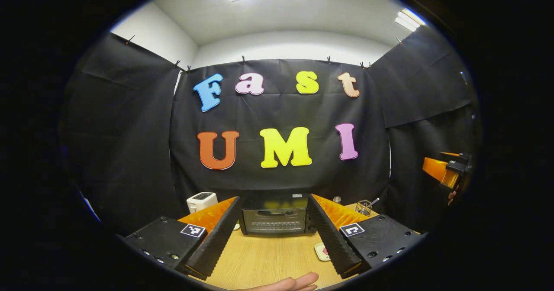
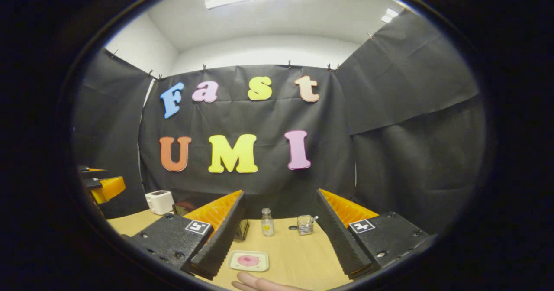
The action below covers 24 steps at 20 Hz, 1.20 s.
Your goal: Open the electric oven with the left hand, put the food in, and close the electric oven.
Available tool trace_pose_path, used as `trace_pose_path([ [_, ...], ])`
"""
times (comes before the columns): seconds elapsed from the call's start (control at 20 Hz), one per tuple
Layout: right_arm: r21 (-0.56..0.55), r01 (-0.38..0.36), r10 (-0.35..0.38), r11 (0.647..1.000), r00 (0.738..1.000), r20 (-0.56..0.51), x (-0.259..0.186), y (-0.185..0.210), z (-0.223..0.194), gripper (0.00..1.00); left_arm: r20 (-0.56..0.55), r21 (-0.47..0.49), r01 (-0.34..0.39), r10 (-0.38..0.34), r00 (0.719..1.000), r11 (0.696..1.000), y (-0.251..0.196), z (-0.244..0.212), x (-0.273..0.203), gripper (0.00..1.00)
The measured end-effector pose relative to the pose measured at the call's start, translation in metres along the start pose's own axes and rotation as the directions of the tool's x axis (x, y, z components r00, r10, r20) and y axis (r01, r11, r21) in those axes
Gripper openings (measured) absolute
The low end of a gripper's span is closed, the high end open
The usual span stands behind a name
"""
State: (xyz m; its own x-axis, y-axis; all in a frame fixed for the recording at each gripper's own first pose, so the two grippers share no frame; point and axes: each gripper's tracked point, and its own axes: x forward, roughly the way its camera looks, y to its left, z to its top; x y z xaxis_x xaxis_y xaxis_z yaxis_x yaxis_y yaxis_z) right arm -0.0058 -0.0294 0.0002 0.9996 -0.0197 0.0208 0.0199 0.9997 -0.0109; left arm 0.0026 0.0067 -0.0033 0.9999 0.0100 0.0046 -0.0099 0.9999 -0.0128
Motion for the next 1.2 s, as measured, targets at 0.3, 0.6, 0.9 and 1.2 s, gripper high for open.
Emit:
trace_pose_path([
  [0.3,0.025,0.000,0.000,1.000,1.000,0.017,0.001,-0.010,-0.001,1.00,0.019,-0.023,0.000,0.001,1.000,1.000,0.012,0.004,0.003,0.97],
  [0.6,0.042,-0.010,0.011,0.999,1.000,-0.003,0.013,-0.019,-0.021,0.96,0.053,-0.071,0.024,-0.020,0.998,0.997,0.027,0.004,0.032,0.97],
  [0.9,0.062,-0.003,0.004,0.998,1.000,-0.014,0.040,-0.034,-0.038,1.00,-0.015,-0.087,0.029,-0.030,0.999,0.996,0.028,-0.034,0.127,0.95],
  [1.2,0.055,0.000,0.002,0.998,0.999,-0.032,0.065,-0.049,-0.057,1.00,-0.082,-0.047,0.094,-0.097,0.992,0.994,-0.003,-0.091,0.232,0.84],
])
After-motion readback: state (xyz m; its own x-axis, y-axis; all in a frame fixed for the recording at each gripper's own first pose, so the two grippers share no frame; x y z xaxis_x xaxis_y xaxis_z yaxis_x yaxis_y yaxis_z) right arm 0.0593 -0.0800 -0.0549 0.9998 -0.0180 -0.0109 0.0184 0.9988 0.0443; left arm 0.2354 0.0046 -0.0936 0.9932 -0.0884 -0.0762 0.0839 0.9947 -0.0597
